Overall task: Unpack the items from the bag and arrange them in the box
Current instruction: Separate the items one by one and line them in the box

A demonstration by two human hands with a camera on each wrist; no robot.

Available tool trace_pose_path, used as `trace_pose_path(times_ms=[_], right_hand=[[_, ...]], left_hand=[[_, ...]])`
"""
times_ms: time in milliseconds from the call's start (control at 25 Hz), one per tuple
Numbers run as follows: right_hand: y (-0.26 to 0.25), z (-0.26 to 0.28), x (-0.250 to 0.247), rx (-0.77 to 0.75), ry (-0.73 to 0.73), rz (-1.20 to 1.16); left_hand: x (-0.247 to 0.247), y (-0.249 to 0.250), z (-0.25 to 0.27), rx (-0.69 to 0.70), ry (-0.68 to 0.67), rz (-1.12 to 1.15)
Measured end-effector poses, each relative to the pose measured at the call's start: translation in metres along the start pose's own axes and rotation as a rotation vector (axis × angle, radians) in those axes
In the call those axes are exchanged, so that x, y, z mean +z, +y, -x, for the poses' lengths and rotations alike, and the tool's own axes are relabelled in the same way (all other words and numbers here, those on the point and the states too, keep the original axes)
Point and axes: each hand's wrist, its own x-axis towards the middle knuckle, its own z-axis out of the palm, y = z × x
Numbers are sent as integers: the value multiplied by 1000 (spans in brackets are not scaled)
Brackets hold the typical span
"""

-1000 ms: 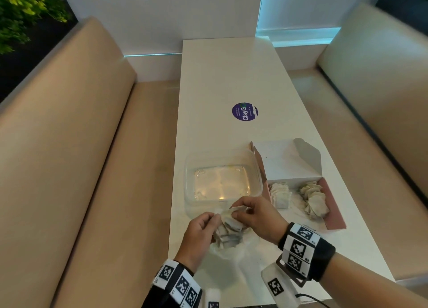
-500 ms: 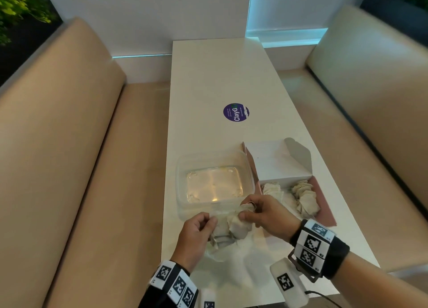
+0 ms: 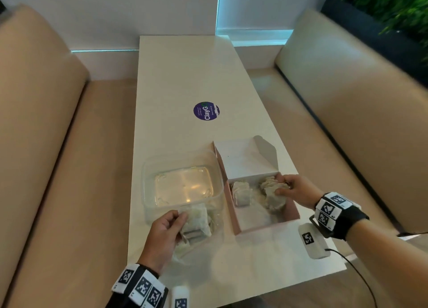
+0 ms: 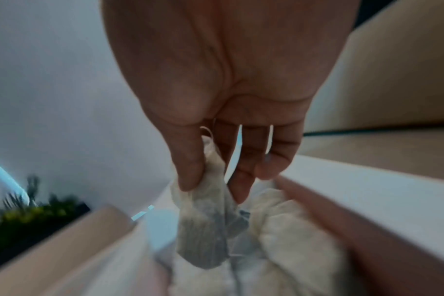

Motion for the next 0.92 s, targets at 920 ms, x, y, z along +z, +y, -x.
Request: trace_pose_path(times_ms=[920], right_hand=[[6,-1,17,-37,81,810]], left_hand=[[0,1,-1,14,-28,-78]])
